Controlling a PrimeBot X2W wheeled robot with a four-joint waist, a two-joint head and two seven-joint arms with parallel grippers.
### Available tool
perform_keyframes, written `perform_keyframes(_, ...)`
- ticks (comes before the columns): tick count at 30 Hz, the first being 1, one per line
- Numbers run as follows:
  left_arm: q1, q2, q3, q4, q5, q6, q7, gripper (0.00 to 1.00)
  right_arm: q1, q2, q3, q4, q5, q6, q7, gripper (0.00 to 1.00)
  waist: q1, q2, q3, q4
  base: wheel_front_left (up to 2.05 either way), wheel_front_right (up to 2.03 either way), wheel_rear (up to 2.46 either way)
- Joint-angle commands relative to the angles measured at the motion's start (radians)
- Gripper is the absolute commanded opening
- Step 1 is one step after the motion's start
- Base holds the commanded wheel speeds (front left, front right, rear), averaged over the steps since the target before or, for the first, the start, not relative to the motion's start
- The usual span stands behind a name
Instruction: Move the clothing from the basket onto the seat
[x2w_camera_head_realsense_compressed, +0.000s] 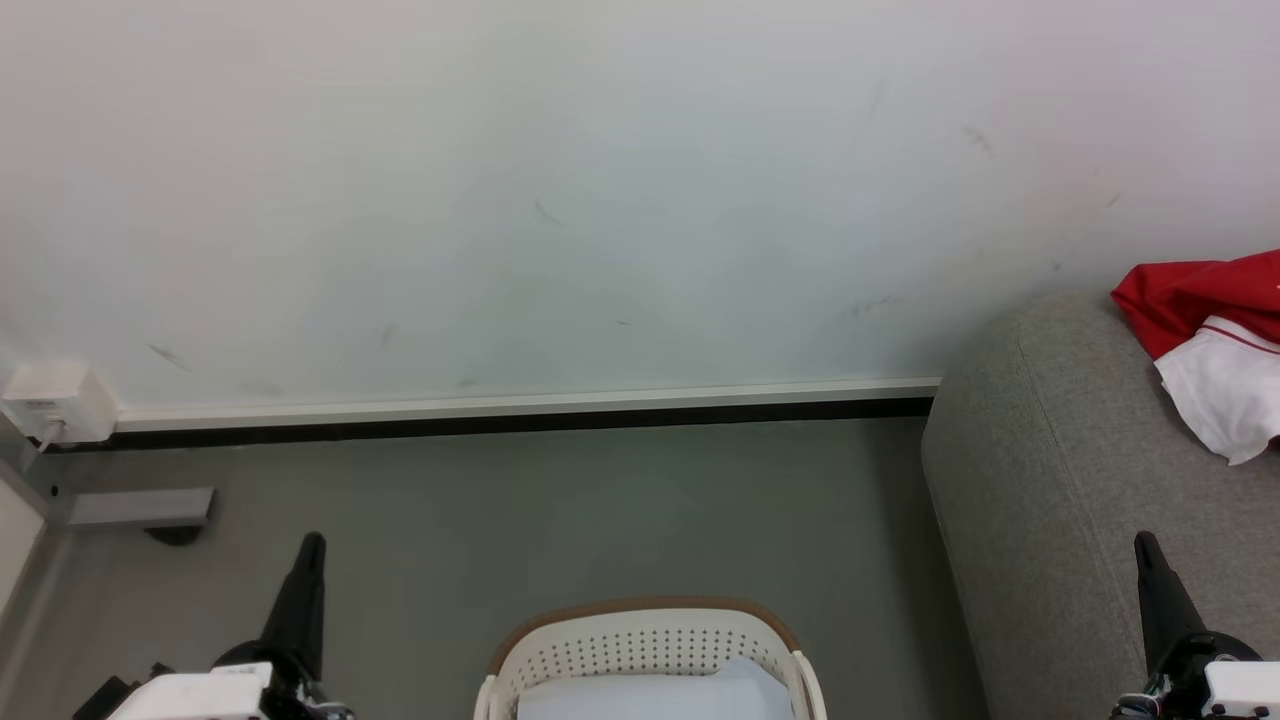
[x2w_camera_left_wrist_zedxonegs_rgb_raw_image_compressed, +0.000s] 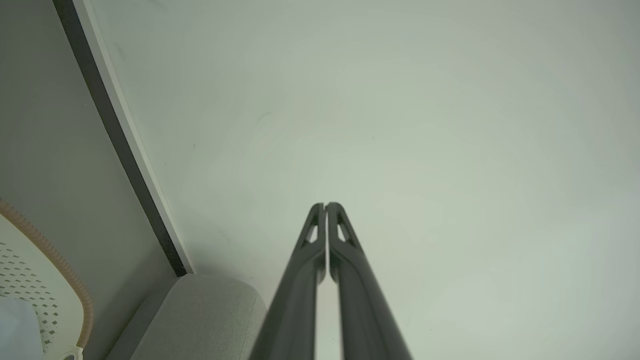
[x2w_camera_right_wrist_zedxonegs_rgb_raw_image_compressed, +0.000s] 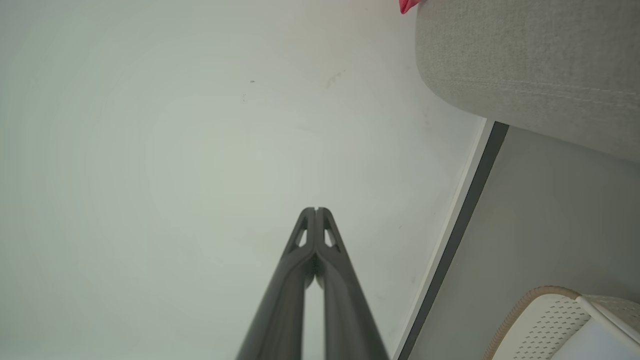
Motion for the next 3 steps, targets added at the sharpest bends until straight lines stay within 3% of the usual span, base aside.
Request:
perform_keyframes(1, -0.007, 0.007, 0.003, -0.002, -0.014, -0.006, 0.004, 0.00, -0.013, -0.006, -0.004, -0.003, 0.002, -0.002, 0.003, 0.00, 0.0000, 0.0000, 0.000, 0.000, 0.00, 0.00, 0.00)
perform_keyframes(3, -0.007, 0.007, 0.003, -0.003, -0.014, -0.006, 0.004, 0.00, -0.013, -0.006, -0.004, -0.003, 0.002, -0.002, 0.003, 0.00, 0.0000, 0.0000, 0.000, 0.000, 0.00, 0.00, 0.00)
